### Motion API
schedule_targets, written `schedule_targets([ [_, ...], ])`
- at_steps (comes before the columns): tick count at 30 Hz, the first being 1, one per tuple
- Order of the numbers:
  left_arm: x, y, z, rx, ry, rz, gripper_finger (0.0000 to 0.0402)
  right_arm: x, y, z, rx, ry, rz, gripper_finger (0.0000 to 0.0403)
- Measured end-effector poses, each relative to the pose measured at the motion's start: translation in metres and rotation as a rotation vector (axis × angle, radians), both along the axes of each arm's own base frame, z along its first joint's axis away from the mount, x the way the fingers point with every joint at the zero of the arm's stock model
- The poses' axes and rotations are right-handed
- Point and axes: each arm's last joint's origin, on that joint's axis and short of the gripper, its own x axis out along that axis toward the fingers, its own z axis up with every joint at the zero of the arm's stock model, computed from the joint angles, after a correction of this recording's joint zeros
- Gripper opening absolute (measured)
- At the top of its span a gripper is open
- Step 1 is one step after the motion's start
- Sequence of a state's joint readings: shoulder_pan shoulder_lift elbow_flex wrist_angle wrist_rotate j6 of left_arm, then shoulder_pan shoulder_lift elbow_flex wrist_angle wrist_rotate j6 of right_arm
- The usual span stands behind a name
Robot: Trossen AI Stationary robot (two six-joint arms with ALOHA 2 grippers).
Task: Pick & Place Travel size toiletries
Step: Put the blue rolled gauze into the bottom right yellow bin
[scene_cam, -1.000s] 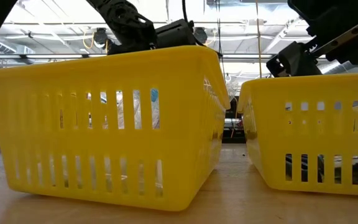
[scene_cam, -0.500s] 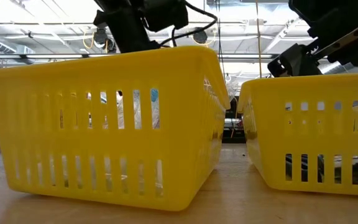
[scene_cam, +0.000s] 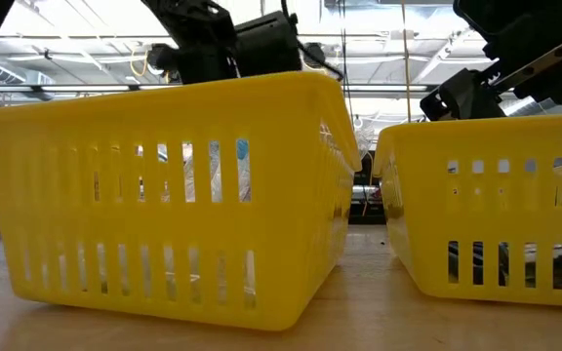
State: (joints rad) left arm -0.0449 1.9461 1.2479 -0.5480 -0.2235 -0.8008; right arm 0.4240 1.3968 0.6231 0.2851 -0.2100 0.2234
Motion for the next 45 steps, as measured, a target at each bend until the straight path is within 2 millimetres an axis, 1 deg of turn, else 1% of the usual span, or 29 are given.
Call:
schedule_targets([
  [3, 0.007, -0.006, -0.012, -0.037, -0.014, -0.021, 0.0271, 0.000, 0.000, 0.000, 0.000, 0.000, 0.000, 0.0270],
  [6, 0.009, -0.009, -0.024, -0.059, 0.012, -0.008, 0.0271, 0.000, 0.000, 0.000, 0.000, 0.000, -0.001, 0.0270],
  [11, 0.009, -0.011, -0.028, -0.074, 0.024, -0.014, 0.0258, 0.000, 0.000, 0.000, 0.000, -0.001, -0.001, 0.0270],
  [14, 0.007, -0.010, -0.024, -0.029, 0.030, -0.056, 0.0245, 0.000, 0.000, 0.000, -0.001, -0.001, -0.001, 0.0270],
  [16, 0.007, -0.009, -0.016, 0.000, 0.013, -0.087, 0.0239, 0.000, 0.000, 0.000, -0.001, -0.001, -0.002, 0.0270],
  [22, 0.000, -0.004, 0.005, 0.075, -0.008, -0.084, 0.0228, 0.000, 0.000, 0.000, -0.001, -0.001, -0.003, 0.0270],
  [26, -0.002, -0.006, 0.020, 0.057, -0.059, -0.060, 0.0227, 0.000, 0.000, 0.000, -0.002, -0.002, -0.003, 0.0270],
  [33, -0.004, -0.019, 0.022, 0.017, -0.077, -0.031, 0.0227, 0.000, 0.000, 0.000, -0.002, -0.001, -0.003, 0.0270],
  [39, -0.004, -0.029, 0.002, 0.008, -0.007, -0.019, 0.0227, 0.000, 0.000, 0.000, -0.001, -0.002, -0.004, 0.0270],
  [42, -0.004, -0.029, -0.012, 0.009, 0.046, -0.001, 0.0227, 0.000, 0.000, 0.000, -0.002, -0.002, -0.004, 0.0270],
  [45, -0.002, -0.028, -0.018, 0.008, 0.055, 0.018, 0.0227, 0.000, 0.000, 0.000, -0.001, -0.002, -0.004, 0.0270],
])
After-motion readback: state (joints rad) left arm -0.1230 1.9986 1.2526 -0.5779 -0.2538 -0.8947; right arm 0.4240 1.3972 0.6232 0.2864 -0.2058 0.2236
